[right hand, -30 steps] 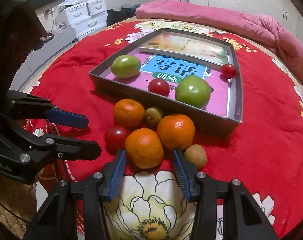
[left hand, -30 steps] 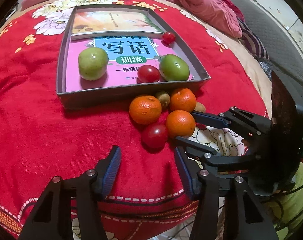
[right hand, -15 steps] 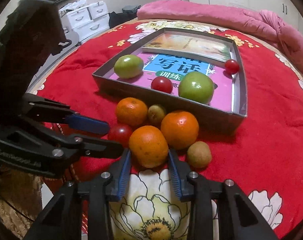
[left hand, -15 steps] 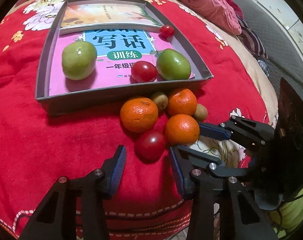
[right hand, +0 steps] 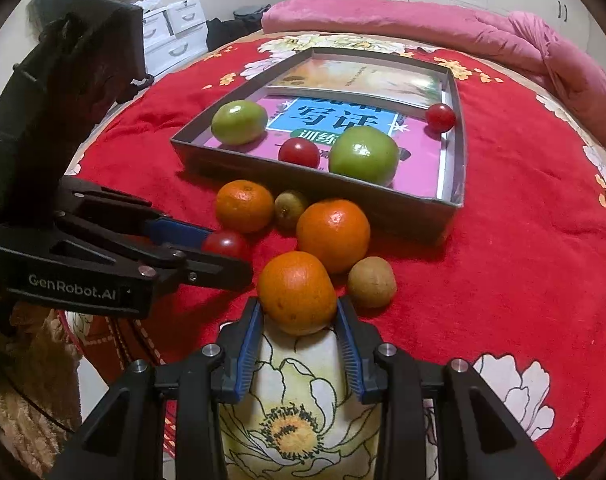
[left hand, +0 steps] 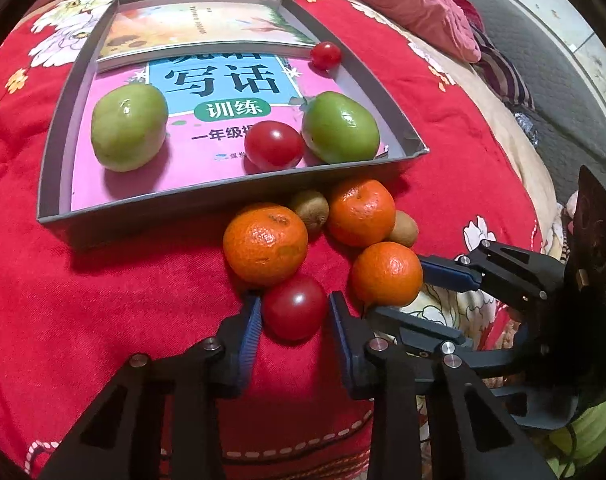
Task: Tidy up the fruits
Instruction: 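Grasp an orange with the right tool while the left tool grasps a cherry tomato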
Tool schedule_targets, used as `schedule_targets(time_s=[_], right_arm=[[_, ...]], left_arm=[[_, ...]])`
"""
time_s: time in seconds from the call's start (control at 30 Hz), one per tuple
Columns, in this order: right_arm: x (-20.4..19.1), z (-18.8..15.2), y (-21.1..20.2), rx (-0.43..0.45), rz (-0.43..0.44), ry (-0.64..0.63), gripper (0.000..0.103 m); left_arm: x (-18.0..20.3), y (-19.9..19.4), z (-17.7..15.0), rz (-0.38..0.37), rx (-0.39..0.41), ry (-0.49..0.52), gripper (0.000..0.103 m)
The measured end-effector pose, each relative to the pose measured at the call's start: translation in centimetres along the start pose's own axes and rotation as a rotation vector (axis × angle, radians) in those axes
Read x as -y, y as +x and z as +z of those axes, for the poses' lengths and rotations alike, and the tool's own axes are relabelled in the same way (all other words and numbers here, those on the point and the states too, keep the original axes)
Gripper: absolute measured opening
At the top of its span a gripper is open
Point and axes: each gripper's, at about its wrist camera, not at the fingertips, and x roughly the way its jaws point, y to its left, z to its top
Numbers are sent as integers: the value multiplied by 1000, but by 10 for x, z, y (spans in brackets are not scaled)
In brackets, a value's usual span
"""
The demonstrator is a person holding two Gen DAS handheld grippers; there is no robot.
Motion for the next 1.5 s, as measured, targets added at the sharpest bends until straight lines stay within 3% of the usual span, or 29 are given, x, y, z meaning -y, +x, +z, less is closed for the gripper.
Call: schedule_targets(time_s=[0.53, 0.7, 1.0, 1.27, 1.5], right_arm=[[-1, 3, -15, 72, 18, 8, 37], [1, -2, -4, 9, 1, 18, 37], [0, 0, -1, 20, -20, 19, 38], [-4, 7, -20, 80, 2, 11, 37], [-4, 24, -57, 187, 7, 27, 37]], left_arm=[[3, -21, -8, -6, 28, 12, 33], [2, -23, -11, 3, 28, 6, 33], [0, -37, -16, -5, 48, -2, 33], [3, -63, -13, -8, 97, 4, 33], [8, -94, -8, -3, 172, 4, 33]])
